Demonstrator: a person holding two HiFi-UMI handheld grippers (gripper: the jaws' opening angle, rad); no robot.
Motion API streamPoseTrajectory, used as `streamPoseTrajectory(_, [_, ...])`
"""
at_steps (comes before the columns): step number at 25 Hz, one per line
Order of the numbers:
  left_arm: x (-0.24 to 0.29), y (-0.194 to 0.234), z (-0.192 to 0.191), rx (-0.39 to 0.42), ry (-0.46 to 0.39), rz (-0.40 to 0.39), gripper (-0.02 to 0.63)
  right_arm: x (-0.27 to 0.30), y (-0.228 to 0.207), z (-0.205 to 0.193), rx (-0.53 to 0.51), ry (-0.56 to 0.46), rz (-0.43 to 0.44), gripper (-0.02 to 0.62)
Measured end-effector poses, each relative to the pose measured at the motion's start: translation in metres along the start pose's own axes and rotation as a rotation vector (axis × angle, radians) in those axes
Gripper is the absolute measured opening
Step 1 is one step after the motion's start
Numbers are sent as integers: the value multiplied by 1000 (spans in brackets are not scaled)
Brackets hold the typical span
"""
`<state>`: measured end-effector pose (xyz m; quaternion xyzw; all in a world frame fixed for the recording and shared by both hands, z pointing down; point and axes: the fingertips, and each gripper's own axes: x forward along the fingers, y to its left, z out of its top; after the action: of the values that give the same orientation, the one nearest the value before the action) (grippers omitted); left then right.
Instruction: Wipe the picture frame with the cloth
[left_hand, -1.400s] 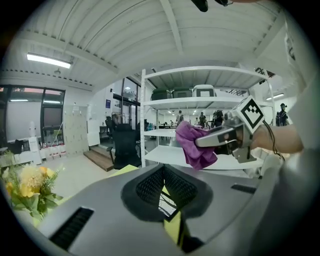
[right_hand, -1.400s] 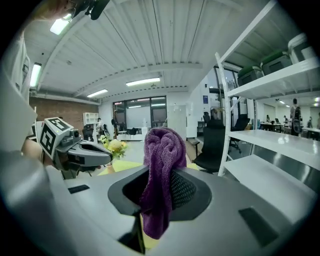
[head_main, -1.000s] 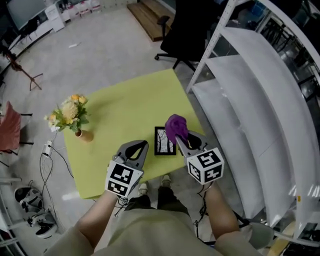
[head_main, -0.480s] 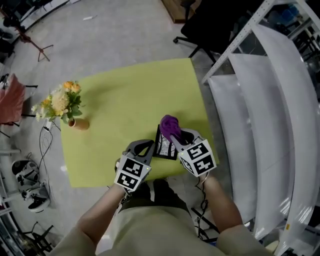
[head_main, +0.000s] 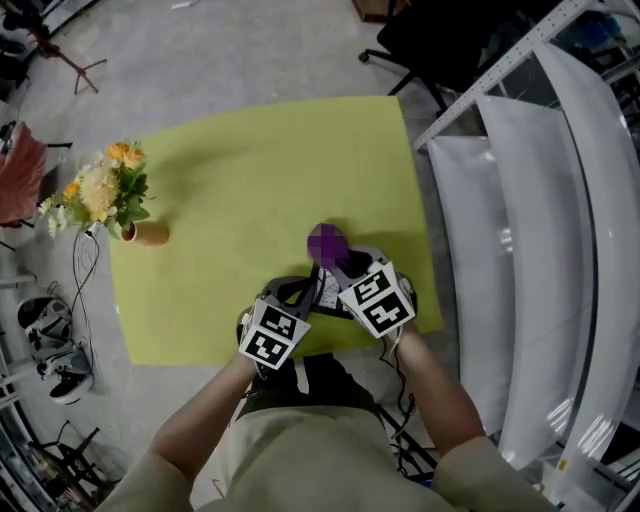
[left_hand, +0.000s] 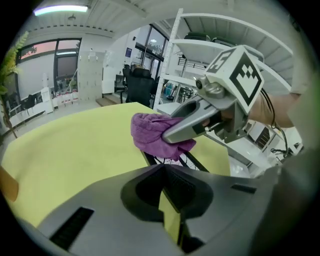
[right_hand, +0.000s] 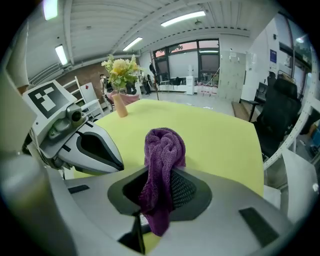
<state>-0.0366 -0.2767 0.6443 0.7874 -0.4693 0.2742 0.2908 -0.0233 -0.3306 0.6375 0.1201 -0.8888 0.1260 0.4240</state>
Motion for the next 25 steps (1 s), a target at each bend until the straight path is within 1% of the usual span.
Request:
streamPoseTrajectory(2, [7,0,-5,0,8,-10,8,9,2,-6,-19,24,8,87])
streamPoseTrajectory(6, [17,-1,-15,12,60,-23,8,19,4,-17,-76,78,7,87])
streamPoseTrajectory(8, [21,-3,-18,22,81,-28,8,20,3,-24,-89,101,7,87])
streamPoseTrajectory(13, [23,-3,-17,43,88,-23,8,13,-4,-42,-69,141,-4,87])
streamPoseTrajectory(16, [24,-3,-18,17,73,-28,8,2,-11,-53,-45,151,-19,87])
streamPoseTrajectory(19, [24,-1,-17,-15,48,-36,6,-11,-21,-62,-17,169,-58,87])
streamPoseTrajectory(22, [24,-1,-15,-17,30,-26,6,-24,-35,-78,4,207,-117,86])
streamPoseTrajectory(25, [24,-1,-15,-16,27,-29,7,-38,-40,-81,50,191,-144,86])
